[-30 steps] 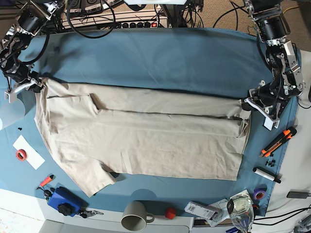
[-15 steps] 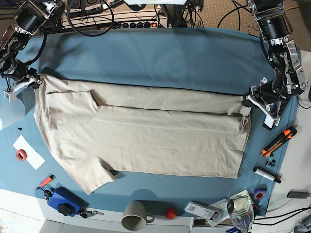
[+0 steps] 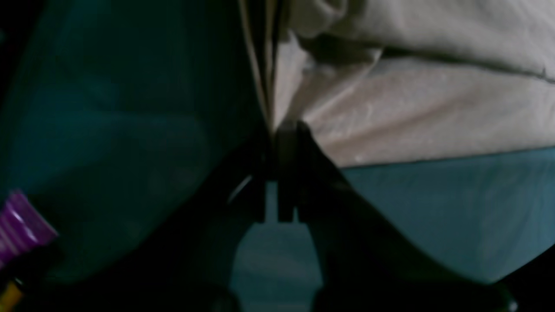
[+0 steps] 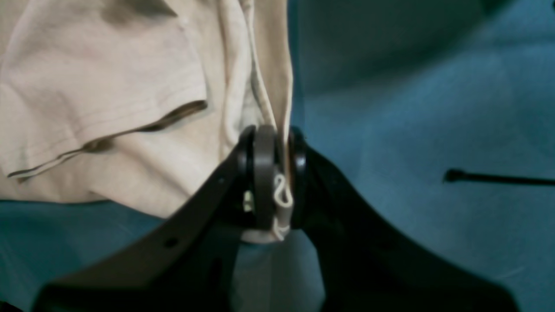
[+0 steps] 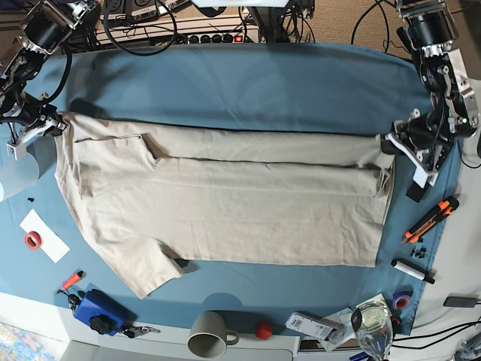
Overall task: Fold the T-shirt properly
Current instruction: 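Pull the folded edge with both grippers to straighten the fold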
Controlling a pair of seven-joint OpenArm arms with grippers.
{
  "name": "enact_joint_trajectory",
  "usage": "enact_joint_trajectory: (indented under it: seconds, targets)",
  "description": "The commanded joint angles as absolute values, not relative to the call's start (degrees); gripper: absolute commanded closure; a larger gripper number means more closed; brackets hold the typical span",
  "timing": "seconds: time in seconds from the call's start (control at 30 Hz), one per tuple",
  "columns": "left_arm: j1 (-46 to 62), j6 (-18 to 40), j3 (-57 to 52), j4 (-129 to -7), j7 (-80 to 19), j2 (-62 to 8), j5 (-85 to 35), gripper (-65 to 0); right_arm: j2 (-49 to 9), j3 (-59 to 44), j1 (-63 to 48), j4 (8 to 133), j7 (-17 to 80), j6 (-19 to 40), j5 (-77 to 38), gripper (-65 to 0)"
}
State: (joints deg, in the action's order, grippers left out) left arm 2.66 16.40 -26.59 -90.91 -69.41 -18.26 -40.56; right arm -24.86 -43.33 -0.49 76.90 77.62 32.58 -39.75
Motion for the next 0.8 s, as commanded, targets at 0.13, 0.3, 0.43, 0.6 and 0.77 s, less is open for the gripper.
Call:
enact_joint_trajectory:
  seconds: [0.13,0.3,0.43,0.6,0.77]
  targets:
    - [5.34,16.60,-27.66,-95.57,-69.23,-19.20,-41.17,0.0,-26.48,-44.88,-1.56,79.57,78.56,32.51,-43.79,0.0]
    - [9.98,16.60,-29.43,-100.55,-68.88,-19.20,-41.17,0.0,-26.48,-47.53,-5.43,83.44,78.67,32.53,-43.75,0.0]
    - [13.06,16.60,-31.42,-102.91,-68.34,-19.22,-41.19,0.0,-26.50,-48.95,-8.19,85.62,78.65,32.53,-44.38,0.0]
    - [17.37,16.58,-34.48,-105.89,-68.40,-19.20,-41.71,0.0,-26.50,-49.25,-10.72,86.00,78.91,32.53,-44.75,0.0]
    - [21.85,16.60,-37.04,-108.33,-68.55,-19.20,-43.77,0.0,-26.48,-49.25,-13.06,86.00,79.26,32.56,-46.89,0.0]
